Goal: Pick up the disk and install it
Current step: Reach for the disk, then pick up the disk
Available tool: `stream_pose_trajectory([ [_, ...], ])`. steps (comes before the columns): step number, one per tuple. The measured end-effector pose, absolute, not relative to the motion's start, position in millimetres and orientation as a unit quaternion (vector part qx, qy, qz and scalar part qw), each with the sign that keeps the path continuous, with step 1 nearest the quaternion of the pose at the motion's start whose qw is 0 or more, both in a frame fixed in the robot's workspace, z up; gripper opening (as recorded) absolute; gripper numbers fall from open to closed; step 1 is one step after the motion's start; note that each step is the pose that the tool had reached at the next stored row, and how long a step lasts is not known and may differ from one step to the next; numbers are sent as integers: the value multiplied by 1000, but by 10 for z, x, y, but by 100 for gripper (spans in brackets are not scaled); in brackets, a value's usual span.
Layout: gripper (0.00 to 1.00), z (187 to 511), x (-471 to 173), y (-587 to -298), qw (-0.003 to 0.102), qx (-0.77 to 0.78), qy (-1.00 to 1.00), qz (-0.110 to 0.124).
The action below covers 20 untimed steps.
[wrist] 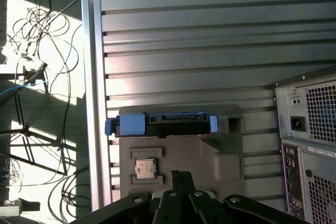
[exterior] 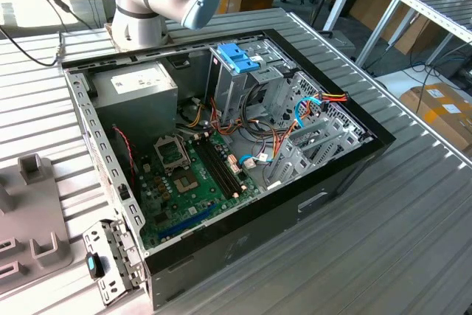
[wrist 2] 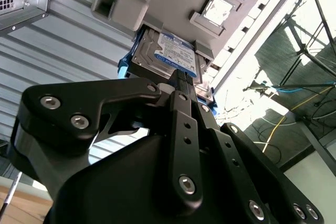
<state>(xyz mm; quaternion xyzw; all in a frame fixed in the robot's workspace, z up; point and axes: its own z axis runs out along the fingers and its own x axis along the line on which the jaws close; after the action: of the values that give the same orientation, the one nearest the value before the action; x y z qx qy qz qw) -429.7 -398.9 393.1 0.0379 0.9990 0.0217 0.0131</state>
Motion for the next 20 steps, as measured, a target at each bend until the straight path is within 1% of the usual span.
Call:
stream_pose_trajectory([
  [20,11,3932,-4314,-3990,13,29,999,22],
])
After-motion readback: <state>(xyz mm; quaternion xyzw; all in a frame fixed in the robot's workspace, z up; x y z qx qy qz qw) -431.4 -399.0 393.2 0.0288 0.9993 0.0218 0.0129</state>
